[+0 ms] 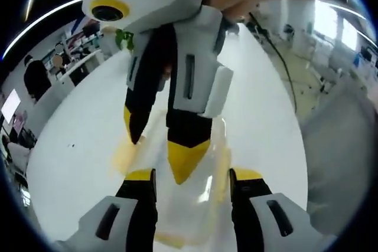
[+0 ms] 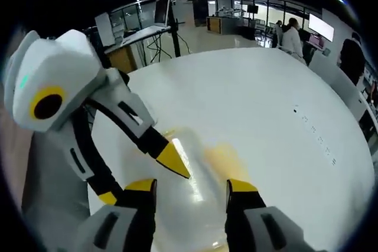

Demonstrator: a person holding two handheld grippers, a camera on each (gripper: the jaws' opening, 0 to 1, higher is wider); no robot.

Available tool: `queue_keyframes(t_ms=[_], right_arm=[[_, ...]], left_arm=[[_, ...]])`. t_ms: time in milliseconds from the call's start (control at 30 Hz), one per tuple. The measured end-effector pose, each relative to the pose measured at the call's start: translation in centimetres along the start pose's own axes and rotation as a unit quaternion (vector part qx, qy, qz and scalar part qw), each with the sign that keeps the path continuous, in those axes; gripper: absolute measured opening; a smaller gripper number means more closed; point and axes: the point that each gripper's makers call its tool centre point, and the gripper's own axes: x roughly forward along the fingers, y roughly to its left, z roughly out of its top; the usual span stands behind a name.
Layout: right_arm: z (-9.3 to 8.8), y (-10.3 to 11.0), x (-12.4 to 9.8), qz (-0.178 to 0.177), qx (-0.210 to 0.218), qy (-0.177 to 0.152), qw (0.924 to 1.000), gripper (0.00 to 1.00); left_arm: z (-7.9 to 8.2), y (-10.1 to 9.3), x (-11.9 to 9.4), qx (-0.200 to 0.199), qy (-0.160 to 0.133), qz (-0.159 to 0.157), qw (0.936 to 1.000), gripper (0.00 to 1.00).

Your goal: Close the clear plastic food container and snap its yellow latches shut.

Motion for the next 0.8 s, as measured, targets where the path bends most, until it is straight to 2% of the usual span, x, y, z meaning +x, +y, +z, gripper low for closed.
queue_keyframes(t_ms=[267,533,800], right_arm=[[-0.1,-0.5,0.4,0.012,-0.023,0.017,0.9995,0.46],[-0.8,-0.5,1.1,0.038,-0.044,0.045,0.9973,0.46],[-0.7,-0.3,1.3,0.058,-0.041,0.053,0.9960,0.46]], left_arm=[[0.1,-0.1,0.3,0.021,-0.001,0.003,0.9998,0.50],[0.1,0.0,0.4,0.023,-0.012,0.002,0.9997,0.51],[0.1,0.0,0.6,0.037,-0.014,0.008,0.9992,0.51]])
